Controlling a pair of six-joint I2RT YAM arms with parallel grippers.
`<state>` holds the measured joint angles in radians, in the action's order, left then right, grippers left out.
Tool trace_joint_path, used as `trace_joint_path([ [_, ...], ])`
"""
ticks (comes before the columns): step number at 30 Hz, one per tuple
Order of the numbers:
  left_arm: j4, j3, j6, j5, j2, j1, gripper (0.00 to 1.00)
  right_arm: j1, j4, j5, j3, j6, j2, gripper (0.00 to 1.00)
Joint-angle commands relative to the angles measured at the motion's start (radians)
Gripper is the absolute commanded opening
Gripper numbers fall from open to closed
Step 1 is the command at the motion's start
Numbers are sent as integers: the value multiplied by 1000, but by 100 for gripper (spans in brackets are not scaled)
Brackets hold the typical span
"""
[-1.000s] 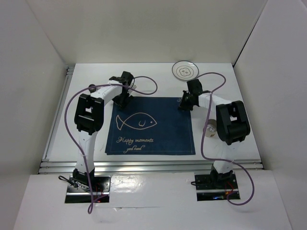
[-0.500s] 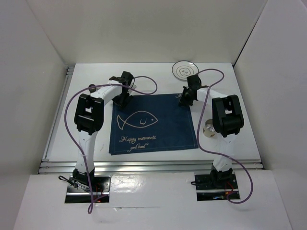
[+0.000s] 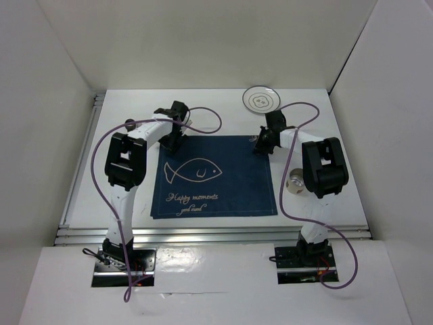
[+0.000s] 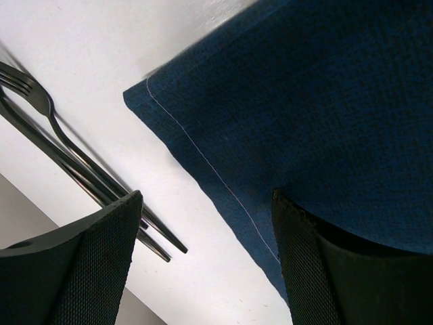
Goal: Set the dinner table for one person
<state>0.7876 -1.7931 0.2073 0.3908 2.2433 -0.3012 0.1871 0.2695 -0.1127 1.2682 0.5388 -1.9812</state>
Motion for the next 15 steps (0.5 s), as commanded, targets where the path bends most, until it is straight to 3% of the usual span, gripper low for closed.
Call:
trace_joint_path([
  [1, -40, 60, -54, -72, 29, 4, 83, -15, 53, 74, -15, -45, -25, 0],
  [11, -71, 116, -54, -63, -13, 4, 83, -35, 97, 74, 75, -108, -22, 0],
  [15, -71, 81, -65, -30, -13, 4, 94, -35, 106, 53, 85, -128, 36, 2],
])
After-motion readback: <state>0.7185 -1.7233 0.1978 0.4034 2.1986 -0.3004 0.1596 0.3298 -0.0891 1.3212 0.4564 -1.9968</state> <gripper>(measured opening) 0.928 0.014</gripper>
